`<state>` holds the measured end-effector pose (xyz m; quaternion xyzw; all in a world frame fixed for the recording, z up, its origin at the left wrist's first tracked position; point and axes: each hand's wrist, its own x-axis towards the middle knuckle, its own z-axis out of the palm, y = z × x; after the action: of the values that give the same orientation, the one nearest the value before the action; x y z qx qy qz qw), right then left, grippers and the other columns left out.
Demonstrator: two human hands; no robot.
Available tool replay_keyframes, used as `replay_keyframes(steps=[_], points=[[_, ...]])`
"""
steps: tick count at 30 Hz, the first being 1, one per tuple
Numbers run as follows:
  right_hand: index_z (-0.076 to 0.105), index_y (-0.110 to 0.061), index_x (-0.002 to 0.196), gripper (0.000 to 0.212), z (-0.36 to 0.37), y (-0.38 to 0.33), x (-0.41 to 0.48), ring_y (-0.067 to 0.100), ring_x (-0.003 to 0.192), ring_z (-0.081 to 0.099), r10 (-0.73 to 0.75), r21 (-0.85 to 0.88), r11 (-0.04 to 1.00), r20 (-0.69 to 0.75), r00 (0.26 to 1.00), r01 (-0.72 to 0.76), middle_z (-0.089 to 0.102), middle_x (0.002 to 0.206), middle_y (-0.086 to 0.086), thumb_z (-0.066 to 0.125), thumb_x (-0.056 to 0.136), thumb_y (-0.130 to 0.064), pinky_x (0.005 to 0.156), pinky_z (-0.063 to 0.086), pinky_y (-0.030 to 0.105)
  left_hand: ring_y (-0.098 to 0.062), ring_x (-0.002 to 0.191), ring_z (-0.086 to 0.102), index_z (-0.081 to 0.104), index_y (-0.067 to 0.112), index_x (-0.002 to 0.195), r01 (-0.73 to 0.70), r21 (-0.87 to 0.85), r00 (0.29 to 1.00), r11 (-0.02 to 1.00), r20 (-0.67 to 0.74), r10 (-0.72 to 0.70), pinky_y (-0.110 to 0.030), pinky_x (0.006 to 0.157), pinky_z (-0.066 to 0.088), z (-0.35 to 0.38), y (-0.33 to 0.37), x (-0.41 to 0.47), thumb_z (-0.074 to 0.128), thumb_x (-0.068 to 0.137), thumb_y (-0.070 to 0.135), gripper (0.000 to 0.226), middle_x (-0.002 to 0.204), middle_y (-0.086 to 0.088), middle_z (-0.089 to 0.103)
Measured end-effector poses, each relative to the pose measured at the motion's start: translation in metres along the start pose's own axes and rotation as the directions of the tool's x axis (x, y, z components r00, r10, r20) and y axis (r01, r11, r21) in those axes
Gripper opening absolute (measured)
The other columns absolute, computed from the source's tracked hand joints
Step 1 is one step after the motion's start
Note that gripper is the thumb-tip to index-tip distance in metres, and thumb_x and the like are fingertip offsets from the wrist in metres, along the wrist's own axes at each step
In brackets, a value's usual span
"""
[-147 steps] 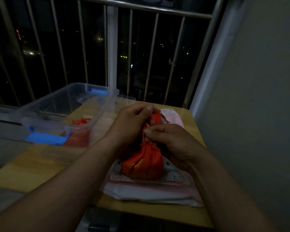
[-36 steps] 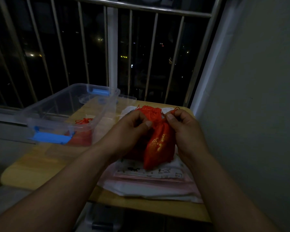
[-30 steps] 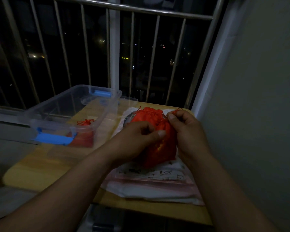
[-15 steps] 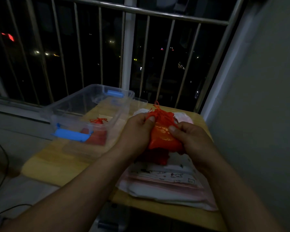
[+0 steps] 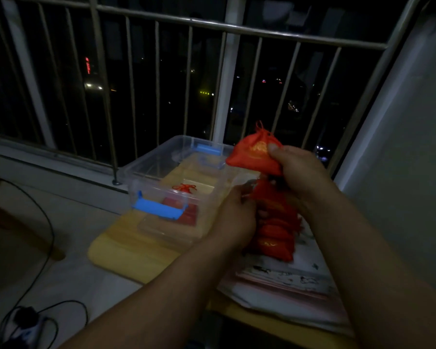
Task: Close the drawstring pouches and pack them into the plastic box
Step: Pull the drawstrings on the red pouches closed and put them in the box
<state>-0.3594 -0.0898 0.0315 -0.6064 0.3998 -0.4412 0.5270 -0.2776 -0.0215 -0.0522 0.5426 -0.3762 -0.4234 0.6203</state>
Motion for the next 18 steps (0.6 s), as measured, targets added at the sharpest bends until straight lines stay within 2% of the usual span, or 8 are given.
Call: replay_keyframes(steps=[2,4,6,8,10,11,14,18], points=[[0.063,-0.008,0.097,0.017,0.028,-0.014,0.011,0.011,0.042,0.06,-0.002,0.014,1.0,0.07,0.998,0.001,0.064,0.052,0.004,0.056,0.106,-0.022,0.04,0.041,0.019,-0.019,0.084,0.071,0.053,0.025,0.131,0.01,0.004,1.0,1.0,0.005,-0.01,-0.033,0.071,0.059,-0.001,0.002,0.0,0.039,0.106,0.011,0.033,0.1,-0.012,0.074],[0.063,-0.007,0.11,0.019,0.054,-0.024,0.02,0.011,0.046,0.064,0.026,0.014,1.0,0.138,0.99,-0.028,0.067,0.056,0.004,0.056,0.106,-0.024,0.041,0.043,0.02,-0.022,0.094,0.073,0.058,0.03,0.124,0.007,0.016,1.0,1.0,0.0,-0.007,-0.041,0.08,0.061,-0.003,0.002,0.002,0.04,0.102,0.012,0.033,0.105,-0.007,0.075],[0.061,-0.004,0.12,0.029,0.073,-0.027,0.023,0.016,0.053,0.067,0.073,-0.011,0.997,0.217,0.973,-0.072,0.072,0.062,0.006,0.056,0.106,-0.03,0.045,0.045,0.022,-0.026,0.096,0.074,0.064,0.032,0.109,0.007,0.034,1.0,0.999,-0.018,-0.006,-0.052,0.089,0.06,-0.006,0.002,0.005,0.044,0.099,0.016,0.027,0.102,-0.005,0.077],[0.06,-0.003,0.119,0.041,0.08,-0.025,0.023,0.021,0.061,0.069,0.103,-0.156,0.986,0.25,0.963,-0.065,0.075,0.074,0.01,0.055,0.106,-0.04,0.047,0.046,0.024,-0.027,0.094,0.075,0.065,0.035,0.104,0.001,0.086,1.0,0.996,-0.031,0.001,-0.057,0.089,0.059,-0.008,-0.001,0.01,0.047,0.098,0.025,0.022,0.098,-0.003,0.078],[0.064,-0.006,0.116,0.045,0.072,-0.021,0.021,0.019,0.063,0.067,0.051,-0.369,0.929,0.188,0.981,0.022,0.075,0.087,0.008,0.051,0.105,-0.047,0.051,0.047,0.026,-0.027,0.094,0.075,0.063,0.036,0.109,-0.01,0.113,1.0,0.994,-0.025,0.013,-0.056,0.088,0.059,-0.01,-0.001,0.011,0.046,0.1,0.025,0.022,0.1,-0.003,0.077],[0.066,-0.008,0.113,0.044,0.063,-0.018,0.021,0.016,0.063,0.065,0.021,-0.423,0.905,0.148,0.989,0.044,0.074,0.089,0.005,0.05,0.106,-0.048,0.054,0.048,0.027,-0.027,0.093,0.074,0.062,0.034,0.11,-0.021,0.124,0.999,0.992,-0.026,0.025,-0.054,0.087,0.06,-0.011,0.0,0.01,0.044,0.102,0.021,0.024,0.1,-0.004,0.076],[0.07,-0.008,0.107,0.042,0.019,-0.003,0.017,0.013,0.057,0.064,0.057,-0.383,0.924,0.07,0.996,-0.026,0.074,0.083,0.002,0.049,0.107,-0.045,0.053,0.047,0.025,-0.021,0.089,0.073,0.063,0.035,0.108,-0.107,0.196,0.994,0.975,0.012,0.107,-0.043,0.082,0.06,-0.012,0.001,0.01,0.042,0.103,0.008,0.034,0.096,-0.002,0.075],[0.071,-0.007,0.095,0.038,-0.032,0.031,-0.001,0.017,0.062,0.061,0.062,-0.446,0.891,-0.06,0.996,-0.082,0.074,0.088,0.014,0.05,0.107,-0.036,0.057,0.046,0.029,-0.006,0.093,0.066,0.059,0.042,0.096,-0.213,0.361,0.976,0.908,0.039,0.214,-0.028,0.083,0.057,-0.011,0.007,0.005,0.041,0.102,0.004,0.043,0.098,0.014,0.067]])
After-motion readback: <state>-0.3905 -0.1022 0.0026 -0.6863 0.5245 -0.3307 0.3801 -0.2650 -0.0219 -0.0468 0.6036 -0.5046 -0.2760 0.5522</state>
